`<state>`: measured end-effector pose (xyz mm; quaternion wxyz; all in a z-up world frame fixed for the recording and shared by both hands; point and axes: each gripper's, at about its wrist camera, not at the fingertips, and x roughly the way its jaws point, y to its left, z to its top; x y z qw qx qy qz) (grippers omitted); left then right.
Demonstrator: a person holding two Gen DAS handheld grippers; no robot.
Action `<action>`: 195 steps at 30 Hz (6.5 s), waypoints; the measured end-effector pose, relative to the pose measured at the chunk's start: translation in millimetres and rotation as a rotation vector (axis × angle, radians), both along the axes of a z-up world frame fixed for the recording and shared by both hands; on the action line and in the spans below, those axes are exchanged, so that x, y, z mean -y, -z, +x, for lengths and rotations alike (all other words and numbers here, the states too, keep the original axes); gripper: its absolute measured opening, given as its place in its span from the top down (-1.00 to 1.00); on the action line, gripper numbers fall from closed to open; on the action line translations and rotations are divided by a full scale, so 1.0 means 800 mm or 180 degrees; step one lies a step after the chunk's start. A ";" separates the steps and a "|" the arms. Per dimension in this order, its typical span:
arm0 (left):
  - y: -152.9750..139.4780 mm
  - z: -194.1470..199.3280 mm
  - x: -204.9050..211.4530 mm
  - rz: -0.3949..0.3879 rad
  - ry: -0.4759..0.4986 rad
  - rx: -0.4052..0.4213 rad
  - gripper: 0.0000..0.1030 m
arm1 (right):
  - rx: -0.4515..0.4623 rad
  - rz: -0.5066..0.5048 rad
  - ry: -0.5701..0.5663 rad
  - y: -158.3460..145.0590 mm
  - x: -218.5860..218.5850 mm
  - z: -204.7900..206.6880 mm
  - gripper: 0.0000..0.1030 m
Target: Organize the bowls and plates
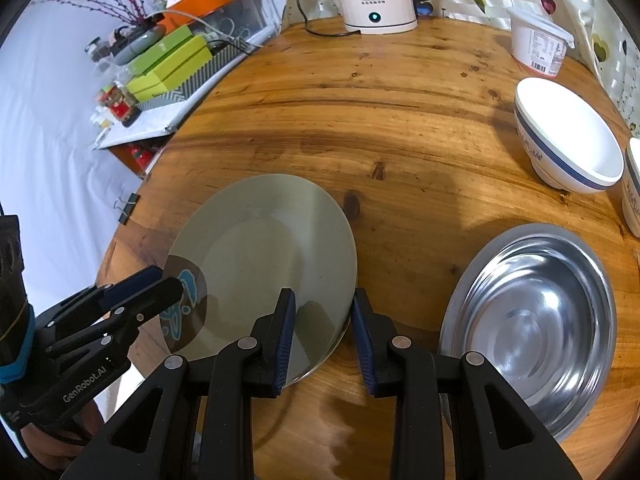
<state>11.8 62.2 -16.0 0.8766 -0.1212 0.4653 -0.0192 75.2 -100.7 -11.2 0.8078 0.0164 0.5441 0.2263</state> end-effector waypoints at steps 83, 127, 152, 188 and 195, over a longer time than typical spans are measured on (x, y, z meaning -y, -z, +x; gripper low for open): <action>0.008 0.012 -0.002 -0.0048 -0.0018 -0.0007 0.24 | 0.0269 -0.0082 -0.0098 -0.012 -0.006 -0.008 0.42; -0.040 0.011 0.035 0.0054 0.0218 0.0214 0.24 | 0.0608 0.0492 -0.0172 -0.074 0.044 -0.033 0.42; -0.070 0.076 0.141 0.0135 0.0869 0.0279 0.24 | 0.0737 0.0558 0.0558 -0.081 0.188 -0.013 0.42; -0.047 0.212 0.229 -0.0266 0.1152 0.0083 0.24 | 0.0468 0.0530 0.1198 -0.039 0.264 0.094 0.42; -0.035 0.233 0.236 -0.0336 0.1134 0.0027 0.24 | 0.0418 0.0542 0.1236 -0.029 0.266 0.112 0.42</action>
